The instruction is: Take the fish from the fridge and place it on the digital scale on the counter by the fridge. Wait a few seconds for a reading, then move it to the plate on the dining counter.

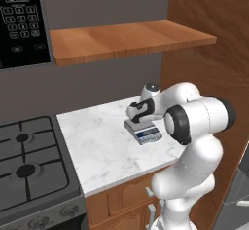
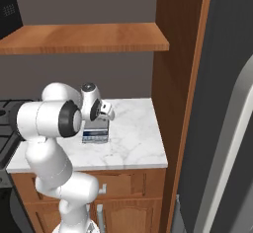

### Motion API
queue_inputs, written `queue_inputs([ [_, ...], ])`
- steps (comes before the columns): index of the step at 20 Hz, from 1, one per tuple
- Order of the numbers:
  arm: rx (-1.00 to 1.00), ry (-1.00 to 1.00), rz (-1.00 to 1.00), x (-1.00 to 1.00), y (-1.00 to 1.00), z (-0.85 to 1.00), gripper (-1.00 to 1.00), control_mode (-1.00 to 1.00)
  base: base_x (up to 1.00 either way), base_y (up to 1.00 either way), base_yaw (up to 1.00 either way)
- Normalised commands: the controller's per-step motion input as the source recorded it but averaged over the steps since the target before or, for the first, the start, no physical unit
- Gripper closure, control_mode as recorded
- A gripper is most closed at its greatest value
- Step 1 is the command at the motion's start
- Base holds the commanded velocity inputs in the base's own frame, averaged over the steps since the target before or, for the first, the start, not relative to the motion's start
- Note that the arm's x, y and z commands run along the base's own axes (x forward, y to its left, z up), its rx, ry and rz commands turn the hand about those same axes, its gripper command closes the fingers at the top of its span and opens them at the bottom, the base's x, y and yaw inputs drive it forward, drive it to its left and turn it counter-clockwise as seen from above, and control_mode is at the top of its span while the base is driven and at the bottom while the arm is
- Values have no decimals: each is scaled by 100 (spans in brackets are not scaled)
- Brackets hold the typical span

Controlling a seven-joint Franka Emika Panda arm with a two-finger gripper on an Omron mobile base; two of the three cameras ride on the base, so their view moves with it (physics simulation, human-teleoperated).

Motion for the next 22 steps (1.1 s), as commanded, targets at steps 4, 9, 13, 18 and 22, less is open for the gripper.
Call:
queue_inputs([
  [4, 0, 0, 0, 1, 19, -30, 100, -100, 0, 0, 0],
  [9, 0, -7, 0, -46, 7, -14, -100, -100, 0, 0, 0],
  [13, 0, -22, 0, -89, 0, 0, -100, -100, 0, 0, 0],
  [18, 0, -20, 0, -74, 0, 0, -100, -100, 0, 0, 0],
  [22, 0, -14, 0, -3, 0, 1, -100, -100, 0, 0, 0],
])
